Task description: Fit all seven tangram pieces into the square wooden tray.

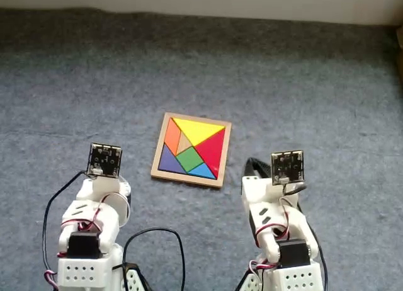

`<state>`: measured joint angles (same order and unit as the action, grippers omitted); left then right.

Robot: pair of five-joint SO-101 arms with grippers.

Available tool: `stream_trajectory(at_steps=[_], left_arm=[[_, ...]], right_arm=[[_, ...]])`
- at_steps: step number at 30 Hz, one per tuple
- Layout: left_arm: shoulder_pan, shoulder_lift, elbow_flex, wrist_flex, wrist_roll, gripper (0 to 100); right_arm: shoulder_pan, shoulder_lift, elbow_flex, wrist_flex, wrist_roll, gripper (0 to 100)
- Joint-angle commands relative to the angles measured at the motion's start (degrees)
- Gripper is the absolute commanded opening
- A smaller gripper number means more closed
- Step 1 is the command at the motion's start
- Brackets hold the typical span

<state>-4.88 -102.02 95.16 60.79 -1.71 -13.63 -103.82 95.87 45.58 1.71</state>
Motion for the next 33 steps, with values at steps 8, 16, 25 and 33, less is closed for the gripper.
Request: stream_trajectory(at_steps=[8, 16, 25, 33], left_arm=[[6.2, -1.89, 1.98, 0.0, 0.53, 0], [5.76, -1.89, 1.98, 8.18, 0.53, 0], [5.85, -1.89, 1.98, 15.3, 0.7, 0], [5.93, -1.98, 1.98, 16.0, 0.7, 0]], right_arm=[[0.92, -0.4, 6.02, 16.84, 0.35, 1.3], [1.27, -0.92, 6.02, 26.07, 0.7, 1.3], [1.27, -0.92, 6.02, 25.89, 0.7, 1.3], [1.27, -0.92, 6.02, 25.89, 0.7, 1.3]])
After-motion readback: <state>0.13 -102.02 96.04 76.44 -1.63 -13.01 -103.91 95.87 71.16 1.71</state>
